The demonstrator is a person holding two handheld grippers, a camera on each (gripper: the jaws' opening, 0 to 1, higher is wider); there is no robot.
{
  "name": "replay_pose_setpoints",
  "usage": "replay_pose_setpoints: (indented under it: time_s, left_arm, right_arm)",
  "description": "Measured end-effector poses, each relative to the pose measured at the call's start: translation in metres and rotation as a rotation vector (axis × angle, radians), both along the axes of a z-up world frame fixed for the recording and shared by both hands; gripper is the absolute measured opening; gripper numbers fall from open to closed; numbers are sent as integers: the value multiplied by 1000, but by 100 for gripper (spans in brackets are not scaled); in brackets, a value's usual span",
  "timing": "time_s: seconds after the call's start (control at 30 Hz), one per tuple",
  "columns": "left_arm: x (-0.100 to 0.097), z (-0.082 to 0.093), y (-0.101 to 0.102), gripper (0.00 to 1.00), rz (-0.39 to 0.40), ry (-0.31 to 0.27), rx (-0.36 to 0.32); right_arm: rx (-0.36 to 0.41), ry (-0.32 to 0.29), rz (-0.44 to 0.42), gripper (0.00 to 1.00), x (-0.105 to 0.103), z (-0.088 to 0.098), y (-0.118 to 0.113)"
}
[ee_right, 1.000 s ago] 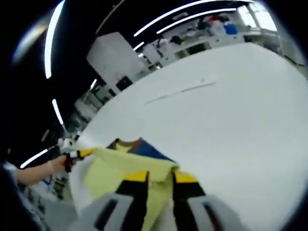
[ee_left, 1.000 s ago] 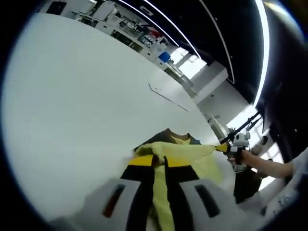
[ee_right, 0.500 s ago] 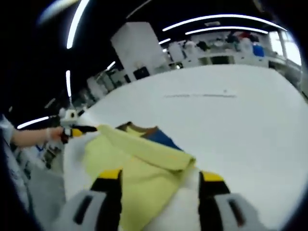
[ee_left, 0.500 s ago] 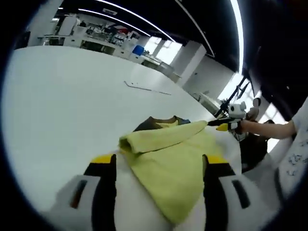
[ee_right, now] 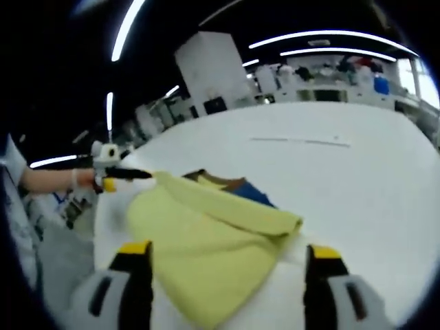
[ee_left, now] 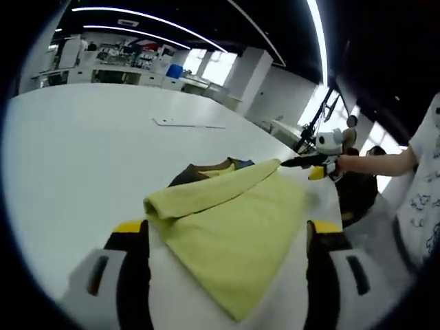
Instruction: Fold the garment on the visible template until the final outline fits inside the template.
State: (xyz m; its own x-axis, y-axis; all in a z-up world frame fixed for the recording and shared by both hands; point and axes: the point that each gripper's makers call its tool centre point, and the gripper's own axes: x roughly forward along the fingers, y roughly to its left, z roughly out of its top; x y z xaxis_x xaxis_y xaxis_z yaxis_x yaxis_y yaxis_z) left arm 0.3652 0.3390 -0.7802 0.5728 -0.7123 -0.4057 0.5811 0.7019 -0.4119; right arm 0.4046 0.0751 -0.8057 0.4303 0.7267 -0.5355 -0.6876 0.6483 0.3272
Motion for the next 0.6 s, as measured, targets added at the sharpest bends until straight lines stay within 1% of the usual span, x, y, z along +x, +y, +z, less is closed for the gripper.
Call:
replay_pose_setpoints:
  time_s: [0.03, 0.1, 0.23, 0.37, 0.47, 0.5, 0.6]
  left_arm:
    - [1, 0, 1, 91, 3, 2, -3]
    - [0, 2, -5, 91, 0, 1, -10]
    - [4, -4, 2, 90, -16, 15, -13]
    - [8, -11, 5, 90, -24, 22, -11]
    - [10, -14, 4, 89, -26, 31, -11]
    - [12, -15, 5, 89, -25, 29, -13]
    - [12, -15, 0, 88, -22, 33, -17]
  right_arm:
    - [3, 1, 0, 92, 0, 0, 1]
    - [4, -3, 1, 92, -1, 1, 1]
    - [30, -3, 7, 91, -3, 5, 6]
    - [40, 6, 12, 90, -4, 3, 12]
    - [45, 6, 13, 90, -3, 2, 15]
    - [57, 9, 13, 90, -3, 3, 17]
    - [70, 12, 12, 90, 1, 3, 21]
